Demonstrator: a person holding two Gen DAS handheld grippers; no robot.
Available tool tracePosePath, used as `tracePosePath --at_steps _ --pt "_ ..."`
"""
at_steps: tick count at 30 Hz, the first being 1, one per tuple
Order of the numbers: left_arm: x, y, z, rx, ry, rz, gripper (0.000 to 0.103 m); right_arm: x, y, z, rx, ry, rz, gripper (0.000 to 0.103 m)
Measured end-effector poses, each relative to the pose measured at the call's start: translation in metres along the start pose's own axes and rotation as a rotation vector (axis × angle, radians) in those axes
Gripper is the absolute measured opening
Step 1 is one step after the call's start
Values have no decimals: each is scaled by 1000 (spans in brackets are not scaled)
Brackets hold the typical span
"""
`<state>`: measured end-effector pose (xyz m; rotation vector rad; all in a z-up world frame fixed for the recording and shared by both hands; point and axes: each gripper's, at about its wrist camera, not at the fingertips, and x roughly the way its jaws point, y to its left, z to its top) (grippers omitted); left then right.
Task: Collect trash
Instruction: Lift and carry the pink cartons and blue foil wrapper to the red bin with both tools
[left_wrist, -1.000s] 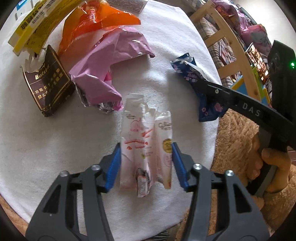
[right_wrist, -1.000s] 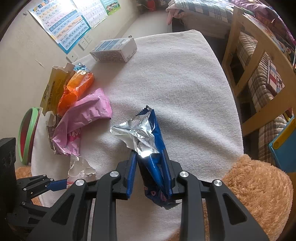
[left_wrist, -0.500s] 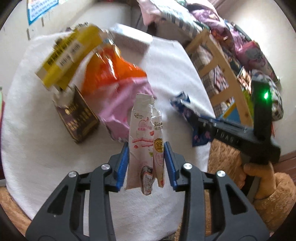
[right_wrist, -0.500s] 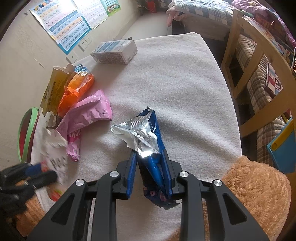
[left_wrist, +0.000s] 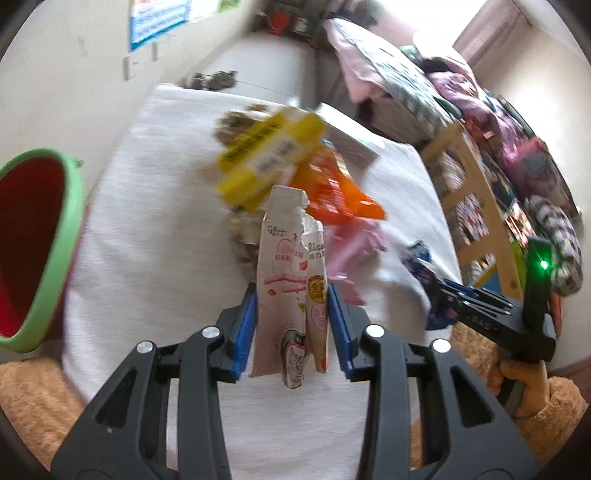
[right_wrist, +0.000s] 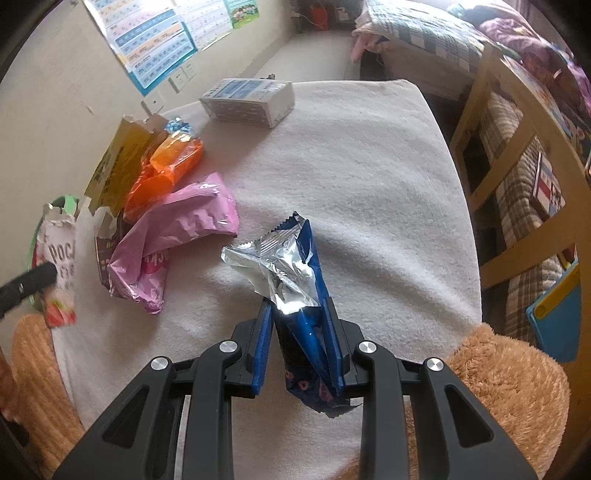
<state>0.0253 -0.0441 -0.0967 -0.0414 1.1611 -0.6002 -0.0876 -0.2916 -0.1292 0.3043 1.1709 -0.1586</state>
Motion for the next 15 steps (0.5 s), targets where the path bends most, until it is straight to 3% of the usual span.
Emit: tracePosePath --at_steps 8,15 --pt "-21 45 -4 -80 -49 76 36 -7 33 5 -118 -26 -10 26" --pt "-28 75 -13 -155 -57 100 36 -11 74 15 -194 -43 47 27"
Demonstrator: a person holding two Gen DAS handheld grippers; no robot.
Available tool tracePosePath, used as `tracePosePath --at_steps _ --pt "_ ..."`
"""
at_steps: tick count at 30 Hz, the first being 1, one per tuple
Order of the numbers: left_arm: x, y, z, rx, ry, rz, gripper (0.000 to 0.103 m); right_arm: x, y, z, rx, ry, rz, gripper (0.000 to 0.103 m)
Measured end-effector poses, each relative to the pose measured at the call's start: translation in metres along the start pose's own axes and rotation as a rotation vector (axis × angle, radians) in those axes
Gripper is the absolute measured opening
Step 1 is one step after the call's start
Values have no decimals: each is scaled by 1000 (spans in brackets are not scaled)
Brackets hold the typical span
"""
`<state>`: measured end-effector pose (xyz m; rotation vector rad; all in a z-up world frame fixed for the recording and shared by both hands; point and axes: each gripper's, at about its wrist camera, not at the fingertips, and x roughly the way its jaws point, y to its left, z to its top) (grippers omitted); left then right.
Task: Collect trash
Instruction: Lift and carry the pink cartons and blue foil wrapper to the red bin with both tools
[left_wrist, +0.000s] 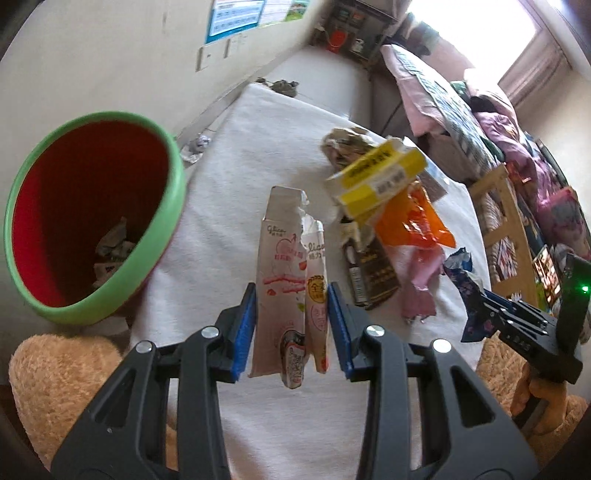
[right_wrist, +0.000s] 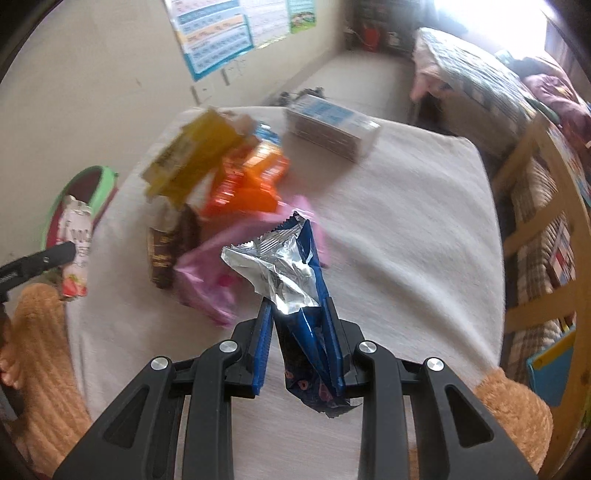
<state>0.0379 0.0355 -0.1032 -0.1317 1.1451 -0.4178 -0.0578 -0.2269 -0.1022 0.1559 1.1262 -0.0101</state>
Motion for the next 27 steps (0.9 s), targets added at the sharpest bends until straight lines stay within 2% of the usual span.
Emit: tracePosePath --at_steps 9,17,22,27 --pt "-16 41 -7 -108 -36 44 36 9 70 11 -139 20 97 26" --pt "-29 72 -5 -161 -65 99 36 8 136 24 -308 -24 170 26" --pt "-31 82 -6 -176 -67 114 36 5 161 29 -357 -50 189 26" --pt "-30 85 -7 -179 -66 114 36 1 169 40 -365 -75 199 26"
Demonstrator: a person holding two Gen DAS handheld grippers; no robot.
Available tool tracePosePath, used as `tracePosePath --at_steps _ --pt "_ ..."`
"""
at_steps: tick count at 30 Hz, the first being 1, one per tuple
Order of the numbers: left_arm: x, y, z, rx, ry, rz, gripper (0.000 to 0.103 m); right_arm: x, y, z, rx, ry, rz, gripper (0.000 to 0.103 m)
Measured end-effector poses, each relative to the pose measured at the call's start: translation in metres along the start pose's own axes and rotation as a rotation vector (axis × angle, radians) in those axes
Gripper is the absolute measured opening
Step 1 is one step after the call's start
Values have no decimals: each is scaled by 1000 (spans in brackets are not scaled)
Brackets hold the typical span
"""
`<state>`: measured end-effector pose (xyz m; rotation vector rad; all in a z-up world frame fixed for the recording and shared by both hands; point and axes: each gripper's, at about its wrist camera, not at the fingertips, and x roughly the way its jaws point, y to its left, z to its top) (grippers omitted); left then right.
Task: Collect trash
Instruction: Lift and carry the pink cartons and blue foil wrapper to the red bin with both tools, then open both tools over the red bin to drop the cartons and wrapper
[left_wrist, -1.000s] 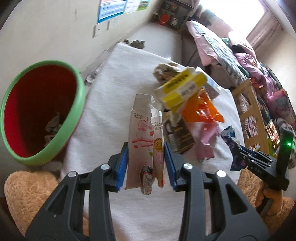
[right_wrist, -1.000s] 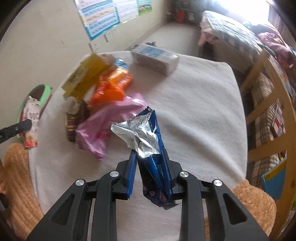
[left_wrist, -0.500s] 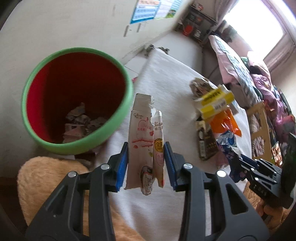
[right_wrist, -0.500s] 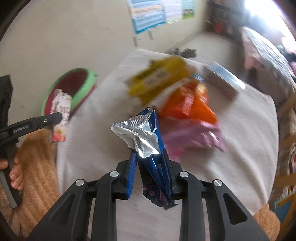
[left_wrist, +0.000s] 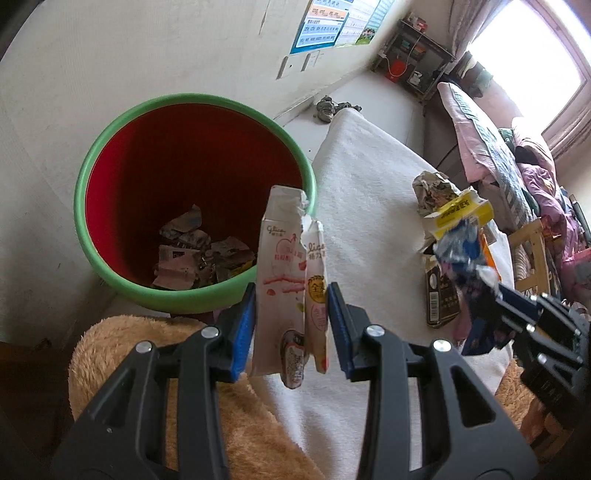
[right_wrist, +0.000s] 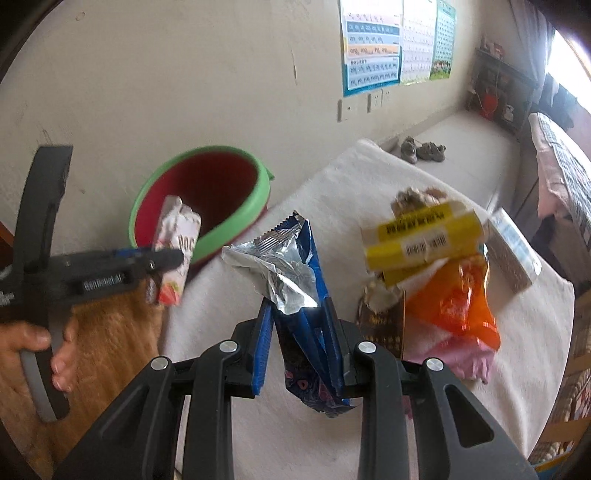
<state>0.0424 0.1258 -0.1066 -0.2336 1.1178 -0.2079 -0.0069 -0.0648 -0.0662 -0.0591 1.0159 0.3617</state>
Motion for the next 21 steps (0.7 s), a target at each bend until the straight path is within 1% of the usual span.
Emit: tracePosePath --at_steps 7,12,15,21 --pt "-3 8 6 -4 -16 11 36 2 13 24 -24 -33 15 26" --pt "-8 23 12 -22 -33 21 36 10 23 38 -16 -28 39 26" --pt "-7 34 15 -36 -15 31 37 16 29 46 -17 -26 49 26" --pt "-7 49 20 -56 -13 39 37 32 51 73 -43 -38 74 26"
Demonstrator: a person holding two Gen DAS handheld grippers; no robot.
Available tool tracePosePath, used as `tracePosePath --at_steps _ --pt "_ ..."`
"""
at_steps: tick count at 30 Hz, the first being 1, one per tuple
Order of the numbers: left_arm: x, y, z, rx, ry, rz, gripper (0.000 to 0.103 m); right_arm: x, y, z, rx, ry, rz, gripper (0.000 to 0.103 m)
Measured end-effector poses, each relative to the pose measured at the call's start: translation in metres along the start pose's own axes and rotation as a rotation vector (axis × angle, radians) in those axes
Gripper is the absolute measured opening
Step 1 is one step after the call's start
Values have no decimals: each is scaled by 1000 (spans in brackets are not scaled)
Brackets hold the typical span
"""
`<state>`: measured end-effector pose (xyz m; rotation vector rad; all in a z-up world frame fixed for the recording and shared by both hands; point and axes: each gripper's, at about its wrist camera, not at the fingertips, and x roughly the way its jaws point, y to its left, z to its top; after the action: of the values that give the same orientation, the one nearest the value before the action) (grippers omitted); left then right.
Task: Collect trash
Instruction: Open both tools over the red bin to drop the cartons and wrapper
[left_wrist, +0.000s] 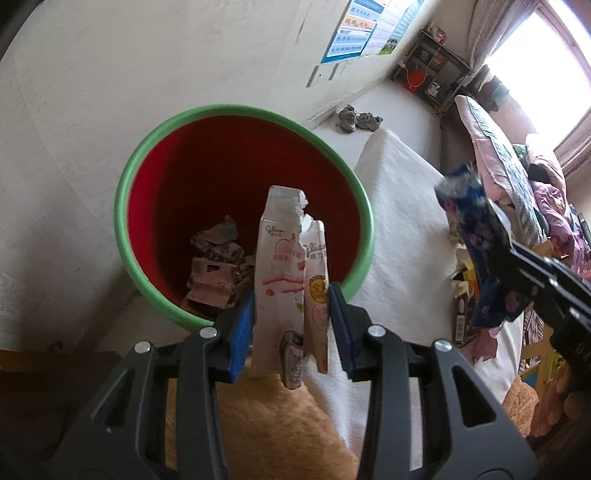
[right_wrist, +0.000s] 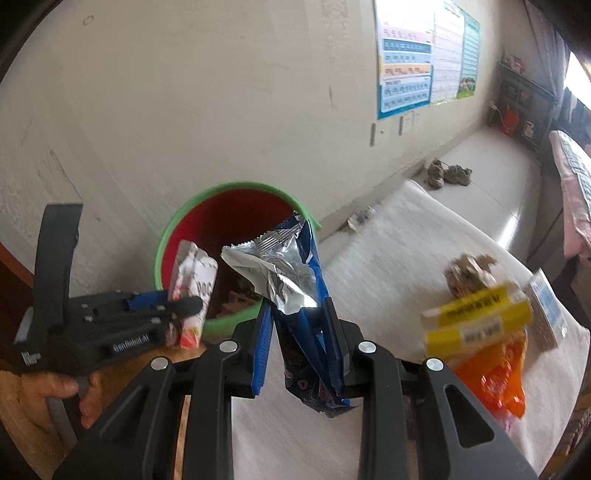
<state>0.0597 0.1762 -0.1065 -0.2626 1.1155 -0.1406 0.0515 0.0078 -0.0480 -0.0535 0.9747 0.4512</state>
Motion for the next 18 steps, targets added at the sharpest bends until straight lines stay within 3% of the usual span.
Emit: tracePosePath --at_steps 10,11,13,14,18 --pt "5 27 17 -70 2 45 38 36 34 33 -50 31 51 29" --pt "5 29 19 -83 0 50 43 37 34 33 -49 30 55 31" --pt "5 37 21 -119 -6 51 51 38 36 34 -41 26 64 53" --pt "5 40 21 -134 -6 46 55 37 36 34 -38 20 66 56" --pt "3 45 19 -154 -12 54 60 36 35 34 -34 19 77 56"
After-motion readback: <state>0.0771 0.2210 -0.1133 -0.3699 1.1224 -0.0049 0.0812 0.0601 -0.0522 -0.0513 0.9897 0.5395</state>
